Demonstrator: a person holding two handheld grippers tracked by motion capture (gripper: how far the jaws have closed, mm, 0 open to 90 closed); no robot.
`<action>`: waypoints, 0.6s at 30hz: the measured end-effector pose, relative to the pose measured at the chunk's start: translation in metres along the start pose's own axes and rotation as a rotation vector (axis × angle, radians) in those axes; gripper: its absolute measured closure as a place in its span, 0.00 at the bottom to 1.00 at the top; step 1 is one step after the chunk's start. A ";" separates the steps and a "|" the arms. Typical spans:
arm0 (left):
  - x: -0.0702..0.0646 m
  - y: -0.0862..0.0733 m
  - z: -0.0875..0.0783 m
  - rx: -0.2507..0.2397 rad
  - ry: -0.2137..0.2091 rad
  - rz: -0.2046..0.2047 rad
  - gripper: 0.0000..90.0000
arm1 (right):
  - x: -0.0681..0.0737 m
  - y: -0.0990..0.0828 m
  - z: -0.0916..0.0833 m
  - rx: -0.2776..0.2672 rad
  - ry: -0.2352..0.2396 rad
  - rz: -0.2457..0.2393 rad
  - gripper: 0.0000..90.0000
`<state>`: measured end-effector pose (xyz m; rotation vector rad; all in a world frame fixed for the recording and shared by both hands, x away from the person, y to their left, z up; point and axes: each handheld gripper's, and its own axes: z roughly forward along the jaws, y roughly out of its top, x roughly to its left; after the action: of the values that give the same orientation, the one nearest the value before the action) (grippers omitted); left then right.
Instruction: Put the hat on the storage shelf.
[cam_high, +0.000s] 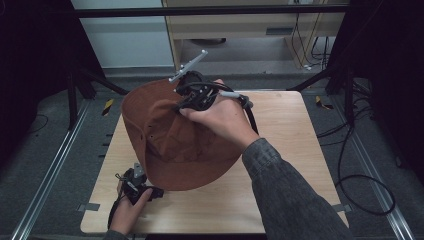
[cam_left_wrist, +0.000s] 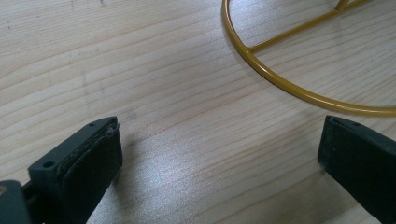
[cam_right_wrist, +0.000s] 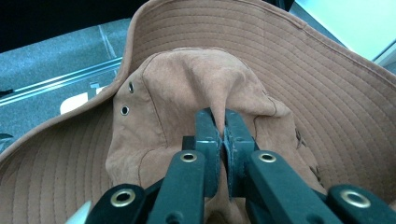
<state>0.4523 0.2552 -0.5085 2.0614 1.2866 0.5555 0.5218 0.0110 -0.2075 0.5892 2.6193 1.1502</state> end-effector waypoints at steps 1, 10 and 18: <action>0.000 0.000 0.000 0.000 0.000 0.000 0.00 | 0.000 0.000 0.000 0.002 0.000 0.002 0.96; 0.000 0.000 0.000 0.000 0.000 0.000 0.00 | 0.002 0.000 0.007 0.009 0.003 0.000 0.95; 0.000 0.000 0.000 0.000 0.000 0.000 0.00 | 0.002 0.000 0.008 0.011 0.007 0.003 0.93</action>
<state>0.4524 0.2552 -0.5086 2.0607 1.2868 0.5556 0.5227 0.0170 -0.2134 0.5930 2.6338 1.1413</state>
